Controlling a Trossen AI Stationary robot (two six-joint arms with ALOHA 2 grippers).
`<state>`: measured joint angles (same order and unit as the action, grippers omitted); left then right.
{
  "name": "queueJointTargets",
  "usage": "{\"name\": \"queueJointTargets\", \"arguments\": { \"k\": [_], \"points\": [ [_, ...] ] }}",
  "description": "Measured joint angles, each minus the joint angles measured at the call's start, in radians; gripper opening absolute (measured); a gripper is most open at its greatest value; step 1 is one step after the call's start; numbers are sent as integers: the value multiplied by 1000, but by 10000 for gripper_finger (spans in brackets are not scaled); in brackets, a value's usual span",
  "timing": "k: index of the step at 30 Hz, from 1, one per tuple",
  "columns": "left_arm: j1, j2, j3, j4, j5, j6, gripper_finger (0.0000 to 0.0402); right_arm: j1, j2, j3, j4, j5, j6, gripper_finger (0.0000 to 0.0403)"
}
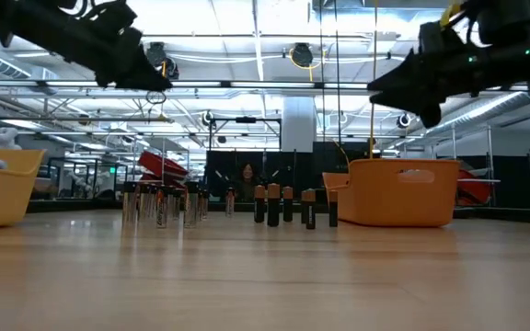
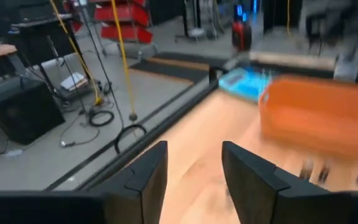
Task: Sort batteries
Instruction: Put the silver black battery into the yellow bin
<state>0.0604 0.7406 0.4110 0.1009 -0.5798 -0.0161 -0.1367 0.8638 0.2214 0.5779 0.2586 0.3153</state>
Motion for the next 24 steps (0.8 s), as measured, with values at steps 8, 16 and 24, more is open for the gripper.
{"name": "queueJointTargets", "arguments": {
  "k": [8,16,24],
  "points": [
    [109,91,7,-37,181,-89,160,37,161,14,135,4,-115,111],
    [306,250,132,-241,408,-15,164,43,272,188,-121,76,-218,170],
    [357,345,196,-406,420,4,166,101,304,238,-127,162,-298,196]
  ]
}}
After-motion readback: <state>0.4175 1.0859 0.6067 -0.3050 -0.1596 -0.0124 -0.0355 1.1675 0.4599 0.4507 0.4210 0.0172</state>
